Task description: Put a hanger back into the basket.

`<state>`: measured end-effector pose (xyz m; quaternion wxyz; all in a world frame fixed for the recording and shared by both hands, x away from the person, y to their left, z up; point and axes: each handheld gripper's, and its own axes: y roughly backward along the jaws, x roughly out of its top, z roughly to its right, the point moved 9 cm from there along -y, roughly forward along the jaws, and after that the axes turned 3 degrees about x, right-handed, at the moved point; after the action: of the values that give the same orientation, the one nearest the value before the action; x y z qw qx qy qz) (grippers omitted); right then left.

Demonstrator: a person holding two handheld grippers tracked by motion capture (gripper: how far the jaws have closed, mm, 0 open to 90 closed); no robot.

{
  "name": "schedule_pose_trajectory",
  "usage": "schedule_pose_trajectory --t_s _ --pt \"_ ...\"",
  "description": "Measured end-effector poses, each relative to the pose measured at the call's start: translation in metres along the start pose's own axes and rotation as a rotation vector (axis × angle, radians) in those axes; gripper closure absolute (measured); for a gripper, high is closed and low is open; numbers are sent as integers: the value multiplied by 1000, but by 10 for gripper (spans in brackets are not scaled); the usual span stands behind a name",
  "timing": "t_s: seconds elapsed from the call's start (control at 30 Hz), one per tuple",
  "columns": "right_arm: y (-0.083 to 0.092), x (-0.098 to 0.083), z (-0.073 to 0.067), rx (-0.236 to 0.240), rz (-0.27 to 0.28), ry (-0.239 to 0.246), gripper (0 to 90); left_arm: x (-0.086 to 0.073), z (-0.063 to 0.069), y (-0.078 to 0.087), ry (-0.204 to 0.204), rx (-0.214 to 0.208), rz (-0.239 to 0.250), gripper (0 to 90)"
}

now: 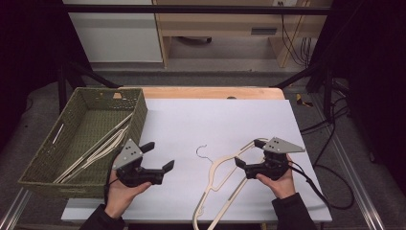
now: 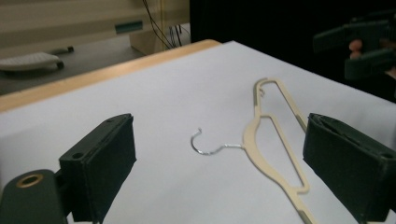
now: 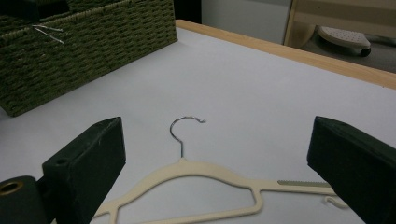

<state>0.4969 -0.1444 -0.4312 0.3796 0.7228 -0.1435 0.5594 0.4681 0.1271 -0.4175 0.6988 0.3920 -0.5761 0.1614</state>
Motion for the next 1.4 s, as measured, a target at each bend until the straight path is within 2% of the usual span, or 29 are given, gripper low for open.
schedule_pose_trajectory --t_s 0.3,0.5,0.7,0.97,1.13,1.23,1.4 --pt "-17 5 -5 11 -15 -2 65 -39 13 -20 15 -45 -88 93" --pt "-37 9 -11 22 -32 -28 97 -54 11 -25 17 -51 -116 92" --pt "-59 9 -14 8 -70 -24 124 -57 9 -28 10 -52 -125 75" --pt "-86 -1 -14 -22 -174 -9 177 -61 6 -29 13 -51 -140 69" --pt "-101 -12 -14 -26 -242 -5 233 -63 5 -30 16 -48 -144 69" --pt "-110 -22 -12 -40 -294 23 286 -65 5 -31 14 -48 -151 69" --pt "-122 -30 -12 -30 -325 30 383 -66 5 -32 11 -49 -151 69"
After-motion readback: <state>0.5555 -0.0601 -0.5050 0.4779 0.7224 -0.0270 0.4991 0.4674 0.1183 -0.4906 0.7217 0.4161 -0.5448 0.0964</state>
